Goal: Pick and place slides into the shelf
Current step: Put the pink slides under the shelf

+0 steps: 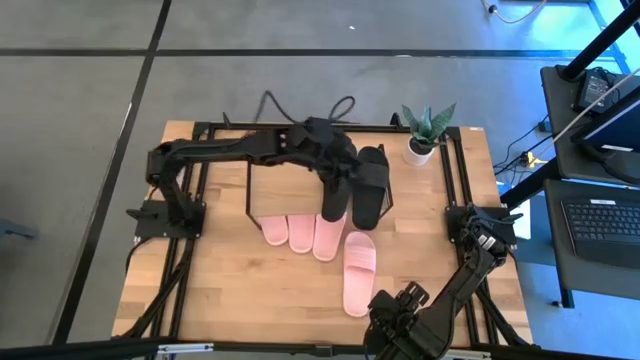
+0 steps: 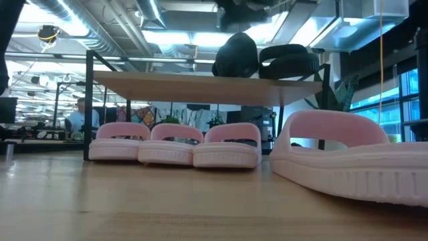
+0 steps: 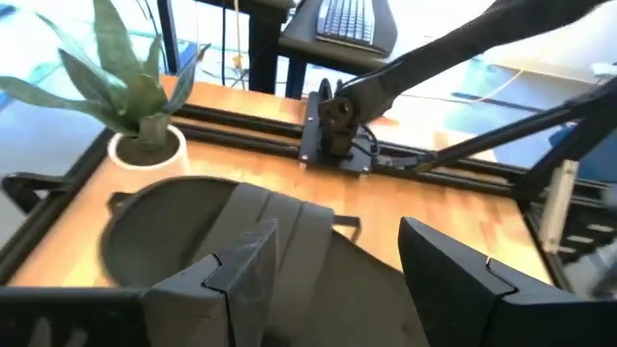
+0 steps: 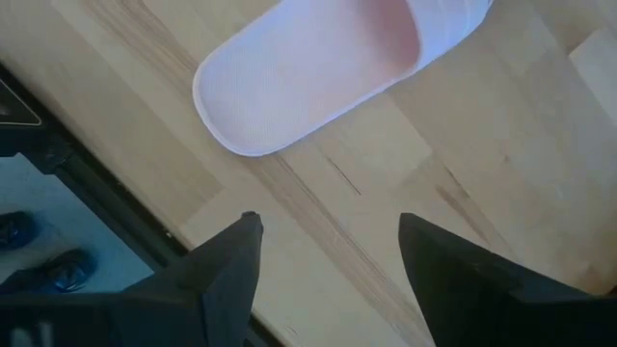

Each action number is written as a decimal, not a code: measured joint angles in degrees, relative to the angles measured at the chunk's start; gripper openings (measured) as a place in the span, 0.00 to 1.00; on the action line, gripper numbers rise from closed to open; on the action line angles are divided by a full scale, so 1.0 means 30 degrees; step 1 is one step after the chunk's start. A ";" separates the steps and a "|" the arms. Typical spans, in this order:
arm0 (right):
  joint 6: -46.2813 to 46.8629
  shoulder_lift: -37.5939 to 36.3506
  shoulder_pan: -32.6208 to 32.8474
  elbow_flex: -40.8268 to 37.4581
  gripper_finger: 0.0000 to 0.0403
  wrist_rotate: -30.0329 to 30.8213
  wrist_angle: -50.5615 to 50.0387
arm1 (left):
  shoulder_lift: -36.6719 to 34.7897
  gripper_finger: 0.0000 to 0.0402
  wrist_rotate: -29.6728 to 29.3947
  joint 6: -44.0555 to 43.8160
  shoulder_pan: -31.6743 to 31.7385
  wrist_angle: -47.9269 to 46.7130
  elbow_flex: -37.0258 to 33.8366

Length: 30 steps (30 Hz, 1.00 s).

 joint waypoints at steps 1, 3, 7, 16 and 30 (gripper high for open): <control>0.0015 0.0000 0.0000 0.0000 0.61 0.0000 -0.0013 | -0.0484 0.51 0.0001 0.0012 0.0000 -0.0530 0.0001; 0.0057 0.0000 0.0000 0.0000 0.61 0.0000 0.0009 | -0.1505 0.51 0.0169 0.0005 0.0000 -0.1248 0.0044; 0.0072 0.0000 0.0000 0.0000 0.61 0.0007 0.0012 | -0.3467 0.51 0.0827 0.0004 -0.0327 -0.4264 0.0044; 0.0050 0.0000 -0.0327 0.0000 0.61 0.2040 -0.0012 | -0.7499 0.51 0.0404 0.0042 -0.3287 -0.6896 -0.1382; -0.7841 0.0003 -0.0971 -0.0704 0.61 0.2577 0.5893 | -1.4657 0.51 -0.2567 -0.4150 -0.8124 0.0264 -1.2938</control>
